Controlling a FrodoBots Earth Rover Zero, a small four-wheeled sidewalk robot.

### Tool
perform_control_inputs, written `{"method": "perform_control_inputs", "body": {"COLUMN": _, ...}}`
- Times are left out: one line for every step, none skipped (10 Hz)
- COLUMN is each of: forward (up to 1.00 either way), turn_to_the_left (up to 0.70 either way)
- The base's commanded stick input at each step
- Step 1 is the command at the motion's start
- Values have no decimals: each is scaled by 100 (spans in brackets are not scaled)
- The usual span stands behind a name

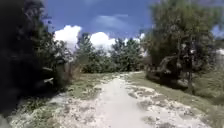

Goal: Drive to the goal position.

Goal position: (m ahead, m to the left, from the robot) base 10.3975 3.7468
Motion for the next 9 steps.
{"method": "perform_control_inputs", "body": {"forward": 50, "turn_to_the_left": 0}}
{"method": "perform_control_inputs", "body": {"forward": 50, "turn_to_the_left": 0}}
{"method": "perform_control_inputs", "body": {"forward": 50, "turn_to_the_left": 0}}
{"method": "perform_control_inputs", "body": {"forward": 50, "turn_to_the_left": 0}}
{"method": "perform_control_inputs", "body": {"forward": 50, "turn_to_the_left": 0}}
{"method": "perform_control_inputs", "body": {"forward": 50, "turn_to_the_left": 0}}
{"method": "perform_control_inputs", "body": {"forward": 50, "turn_to_the_left": 0}}
{"method": "perform_control_inputs", "body": {"forward": 50, "turn_to_the_left": 0}}
{"method": "perform_control_inputs", "body": {"forward": 50, "turn_to_the_left": 0}}
